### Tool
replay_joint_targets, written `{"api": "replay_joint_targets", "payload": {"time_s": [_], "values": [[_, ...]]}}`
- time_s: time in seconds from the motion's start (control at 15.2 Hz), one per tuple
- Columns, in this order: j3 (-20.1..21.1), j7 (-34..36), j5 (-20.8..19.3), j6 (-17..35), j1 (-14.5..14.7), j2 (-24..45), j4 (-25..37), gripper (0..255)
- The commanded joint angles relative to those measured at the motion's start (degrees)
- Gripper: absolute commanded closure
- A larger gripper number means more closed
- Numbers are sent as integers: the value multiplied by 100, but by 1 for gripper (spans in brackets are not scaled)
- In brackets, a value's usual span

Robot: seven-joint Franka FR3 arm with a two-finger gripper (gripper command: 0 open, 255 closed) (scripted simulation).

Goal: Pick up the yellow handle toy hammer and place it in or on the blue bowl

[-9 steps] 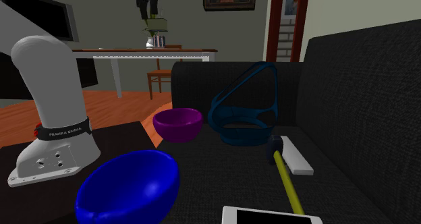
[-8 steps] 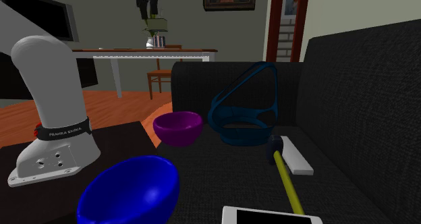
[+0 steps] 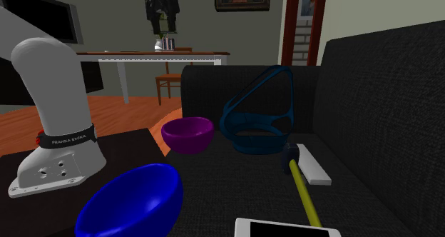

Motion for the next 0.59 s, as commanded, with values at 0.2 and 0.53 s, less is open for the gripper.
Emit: {"api": "replay_joint_targets", "payload": {"time_s": [0.2, 0.53], "values": [[-781, -981, -502, 579, -89, 15, -426, 0], [-1614, -1939, -949, 1280, -146, 353, -642, 0]]}}
